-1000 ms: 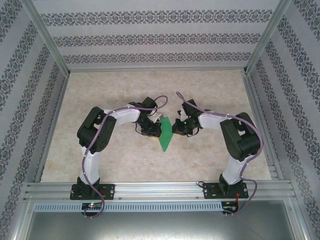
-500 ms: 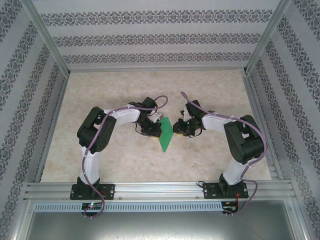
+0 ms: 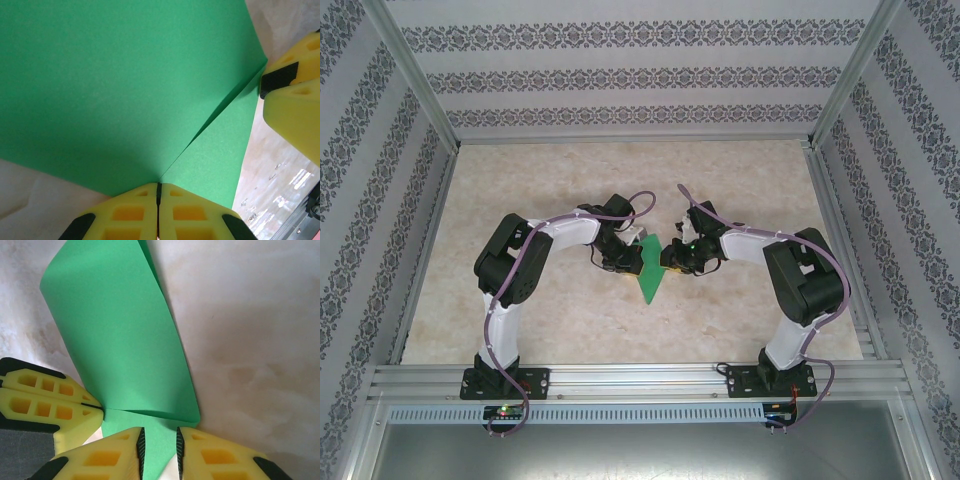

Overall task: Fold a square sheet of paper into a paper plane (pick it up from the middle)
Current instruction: Fourth fold the wing at the center of the table.

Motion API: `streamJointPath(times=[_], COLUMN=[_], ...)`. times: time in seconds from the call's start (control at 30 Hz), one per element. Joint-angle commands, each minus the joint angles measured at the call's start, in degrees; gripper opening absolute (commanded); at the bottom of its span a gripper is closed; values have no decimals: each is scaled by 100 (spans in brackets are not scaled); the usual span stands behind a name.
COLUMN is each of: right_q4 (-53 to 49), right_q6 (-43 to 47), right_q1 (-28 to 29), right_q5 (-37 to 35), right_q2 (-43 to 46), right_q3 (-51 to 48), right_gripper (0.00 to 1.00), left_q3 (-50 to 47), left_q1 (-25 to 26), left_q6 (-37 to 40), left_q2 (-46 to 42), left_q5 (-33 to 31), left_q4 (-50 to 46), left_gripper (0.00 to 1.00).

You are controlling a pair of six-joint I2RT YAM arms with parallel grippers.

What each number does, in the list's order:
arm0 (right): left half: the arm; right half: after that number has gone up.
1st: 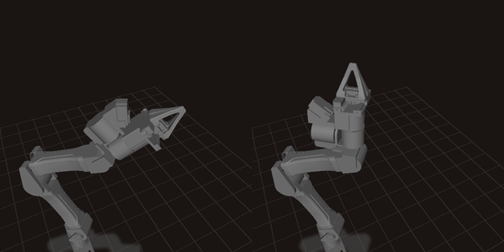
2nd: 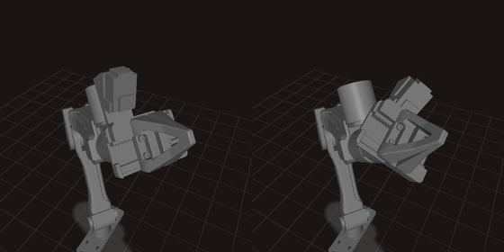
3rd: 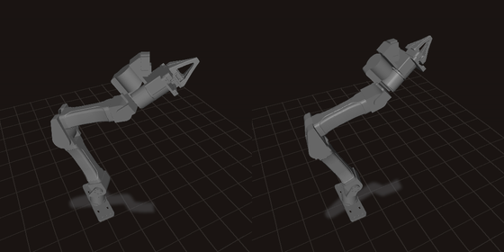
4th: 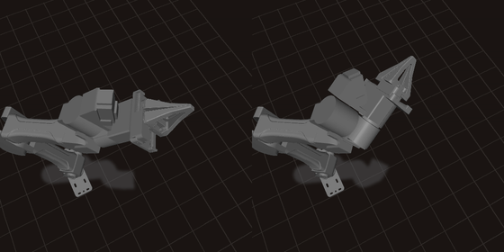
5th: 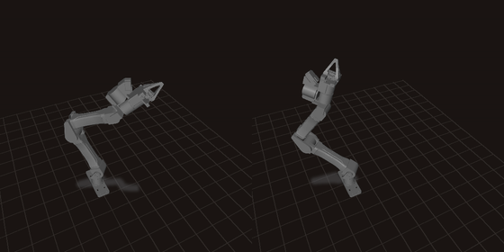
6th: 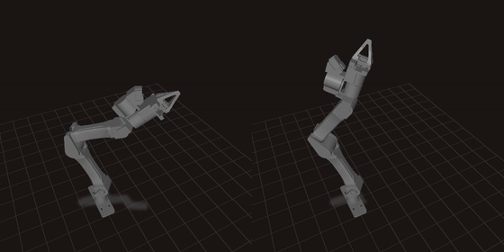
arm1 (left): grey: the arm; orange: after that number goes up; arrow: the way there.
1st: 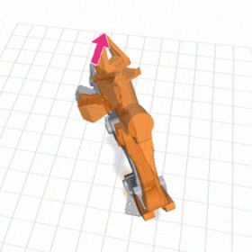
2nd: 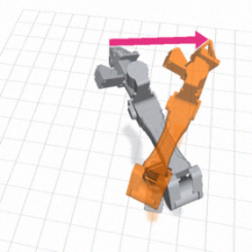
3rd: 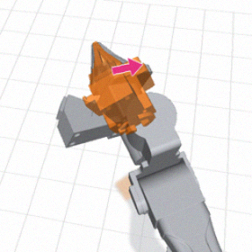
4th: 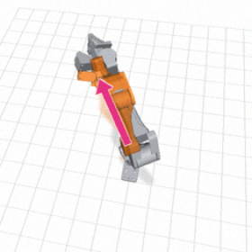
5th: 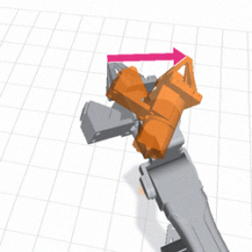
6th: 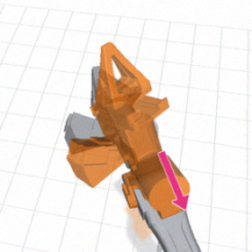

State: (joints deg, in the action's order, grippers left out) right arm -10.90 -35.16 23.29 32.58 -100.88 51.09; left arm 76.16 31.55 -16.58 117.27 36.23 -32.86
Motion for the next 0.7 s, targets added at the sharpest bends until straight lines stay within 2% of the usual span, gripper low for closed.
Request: streamJointPath(times=[0.0, 0.2, 0.67], right_q4=[-202, -408, 170], right_q6=[8, 110, -127], right_q1=[71, 49, 84], right_q5=[-183, -544, 155], right_q2=[161, 180, -28], right_q3=[-84, -60, -2], right_gripper=[27, 29, 28], left_q3=[-258, -243, -234], left_q1=[45, 48, 44], left_q6=[167, 170, 164], left_q2=[297, 305, 296], left_q5=[-636, -624, -634], left_q4=[-389, -405, -414], left_gripper=[8, 9, 9])
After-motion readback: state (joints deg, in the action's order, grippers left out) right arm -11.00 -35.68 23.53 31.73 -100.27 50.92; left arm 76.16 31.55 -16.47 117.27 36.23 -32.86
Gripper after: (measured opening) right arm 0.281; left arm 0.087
